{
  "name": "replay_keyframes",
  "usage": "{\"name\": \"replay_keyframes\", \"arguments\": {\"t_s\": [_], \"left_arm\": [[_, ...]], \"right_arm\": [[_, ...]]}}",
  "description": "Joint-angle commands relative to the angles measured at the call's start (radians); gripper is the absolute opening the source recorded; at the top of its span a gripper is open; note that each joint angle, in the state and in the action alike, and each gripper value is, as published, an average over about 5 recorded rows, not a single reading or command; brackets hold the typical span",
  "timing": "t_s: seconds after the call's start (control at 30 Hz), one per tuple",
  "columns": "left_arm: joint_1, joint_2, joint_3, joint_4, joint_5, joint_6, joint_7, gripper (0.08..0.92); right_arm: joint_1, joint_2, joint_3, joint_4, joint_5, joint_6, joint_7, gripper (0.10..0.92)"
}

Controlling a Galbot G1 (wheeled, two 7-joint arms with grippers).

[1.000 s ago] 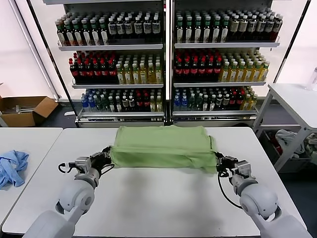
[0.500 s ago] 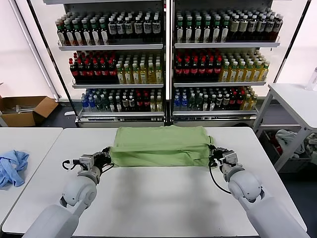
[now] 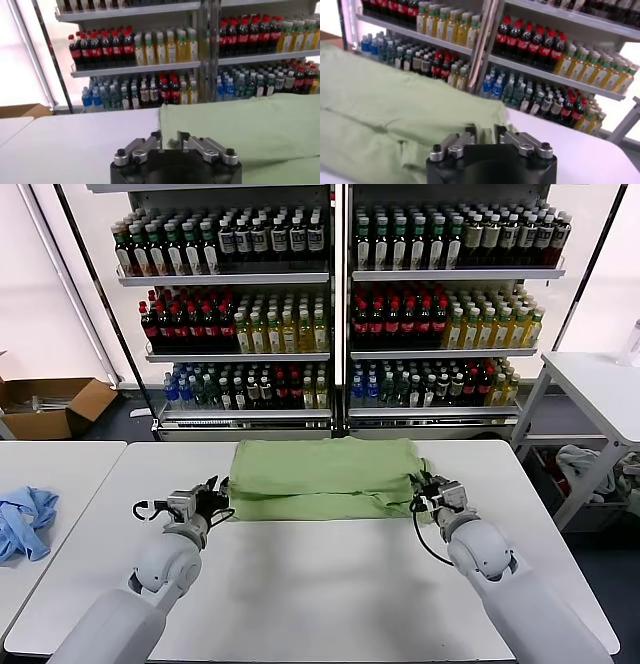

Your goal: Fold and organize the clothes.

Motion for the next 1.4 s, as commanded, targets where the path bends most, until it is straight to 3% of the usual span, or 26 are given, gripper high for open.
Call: {"name": "replay_keyframes", "arguments": {"t_s": [0.03,0.33,0.53,1.1,1.4], "left_arm": [[-0.006,0.007,-0.021,-0.023,0.009,-0.019,-0.006,0.442],[0.185,0.088,-0.066,-0.153,-0.029,-0.018,0.038,0.702],[0.251,0.082,-0.079,-0.165,-0.059,0.005,0.068,0.815],[0.214,0.053,-0.084,-0.083,-0.109,-0.016,0.079,0.823],[0.169,0.029,-0.078,0.003,-0.123,-0.029,0.092,0.823]], "right_arm": [[0.015,0.008,0.019,0.019,0.064,0.006,0.033,0.544],[-0.216,-0.068,0.110,0.235,0.220,-0.013,0.081,0.789],[-0.342,-0.083,0.158,0.272,0.272,0.000,0.066,0.822],[-0.381,-0.030,0.187,0.184,0.275,0.171,0.002,0.817],[-0.356,-0.001,0.170,0.158,0.252,0.173,0.000,0.745]]}}
